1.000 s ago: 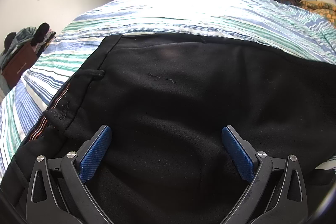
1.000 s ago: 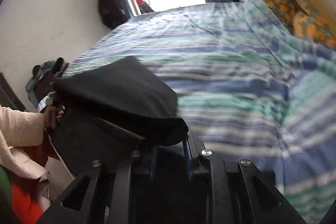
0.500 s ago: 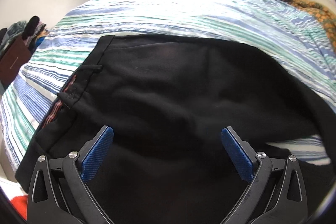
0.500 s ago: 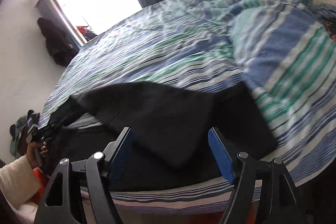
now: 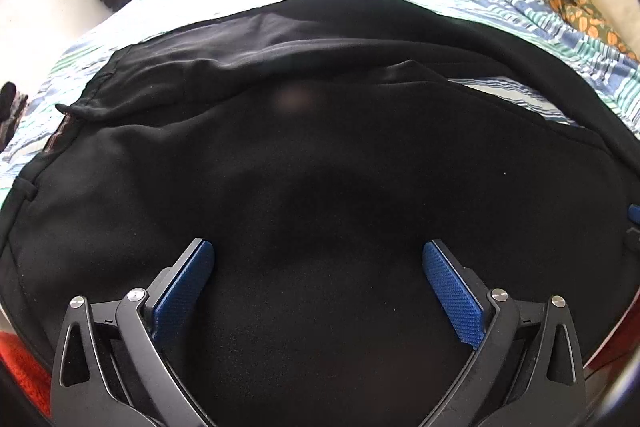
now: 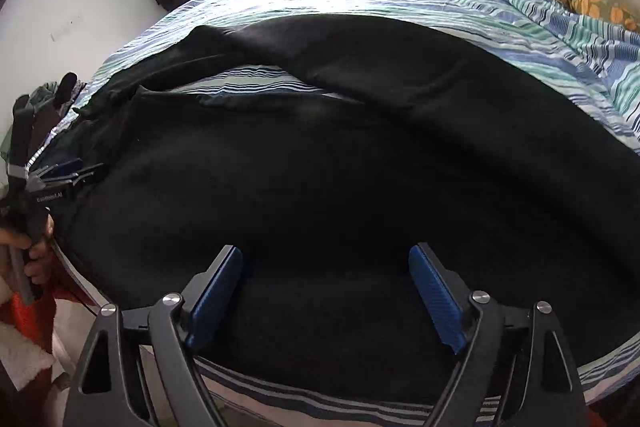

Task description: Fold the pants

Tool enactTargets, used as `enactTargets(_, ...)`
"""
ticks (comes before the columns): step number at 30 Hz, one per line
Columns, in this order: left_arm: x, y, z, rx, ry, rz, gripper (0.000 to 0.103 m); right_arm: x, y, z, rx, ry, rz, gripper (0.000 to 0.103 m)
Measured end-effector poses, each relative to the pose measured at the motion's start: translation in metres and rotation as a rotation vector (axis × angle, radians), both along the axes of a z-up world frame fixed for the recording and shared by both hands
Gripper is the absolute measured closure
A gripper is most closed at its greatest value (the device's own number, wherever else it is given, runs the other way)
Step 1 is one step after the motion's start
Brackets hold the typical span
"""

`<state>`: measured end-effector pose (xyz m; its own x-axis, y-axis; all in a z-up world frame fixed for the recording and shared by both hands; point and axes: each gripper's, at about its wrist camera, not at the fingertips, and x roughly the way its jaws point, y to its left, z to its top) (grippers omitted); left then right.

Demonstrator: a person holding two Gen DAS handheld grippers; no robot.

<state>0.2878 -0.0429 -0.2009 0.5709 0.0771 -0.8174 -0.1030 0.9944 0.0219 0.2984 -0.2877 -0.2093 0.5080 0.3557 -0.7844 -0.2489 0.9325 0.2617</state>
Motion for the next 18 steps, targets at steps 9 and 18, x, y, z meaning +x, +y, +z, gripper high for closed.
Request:
enactTargets(9,0.000,0.001,-0.007,0.009,-0.005,-0.009,0.000,-0.015,-0.065,0.013,0.299,0.004,-0.188,0.016)
enactTargets(18,-0.005,-0.004,-0.010,0.020,-0.020,-0.013,0.000,-0.042,-0.214,-0.017,0.791,-0.007,-0.799,0.028)
